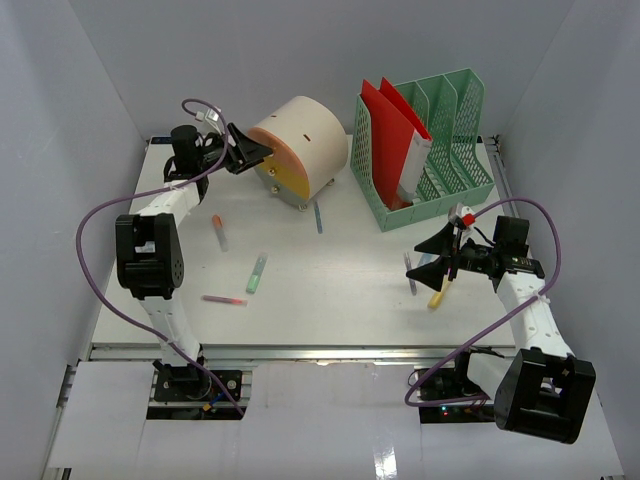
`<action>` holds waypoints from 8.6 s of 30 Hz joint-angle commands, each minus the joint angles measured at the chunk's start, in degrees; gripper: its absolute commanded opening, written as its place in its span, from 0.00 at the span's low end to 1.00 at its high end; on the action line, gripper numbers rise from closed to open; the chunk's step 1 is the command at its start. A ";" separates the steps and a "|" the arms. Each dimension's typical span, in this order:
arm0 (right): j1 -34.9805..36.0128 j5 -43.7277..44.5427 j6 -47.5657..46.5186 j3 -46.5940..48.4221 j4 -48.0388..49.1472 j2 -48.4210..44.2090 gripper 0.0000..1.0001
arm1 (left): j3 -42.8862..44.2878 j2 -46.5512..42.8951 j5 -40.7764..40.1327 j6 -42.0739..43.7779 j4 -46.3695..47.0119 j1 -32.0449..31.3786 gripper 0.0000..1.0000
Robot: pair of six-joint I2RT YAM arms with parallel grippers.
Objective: Organize the desk
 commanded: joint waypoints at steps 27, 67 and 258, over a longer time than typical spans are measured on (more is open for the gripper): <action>-0.59 0.76 -0.94 1.53 0.11 0.59 0.90 | 7.70 4.44 2.72 -4.85 -1.26 -0.74 0.51; -2.10 2.42 -1.43 1.09 0.09 1.73 0.90 | -4.77 -9.32 6.57 -1.81 -2.85 4.89 0.26; -5.14 13.80 16.59 -3.21 15.25 -8.41 0.90 | 13.72 -18.54 -40.29 -12.67 -45.80 -15.33 0.52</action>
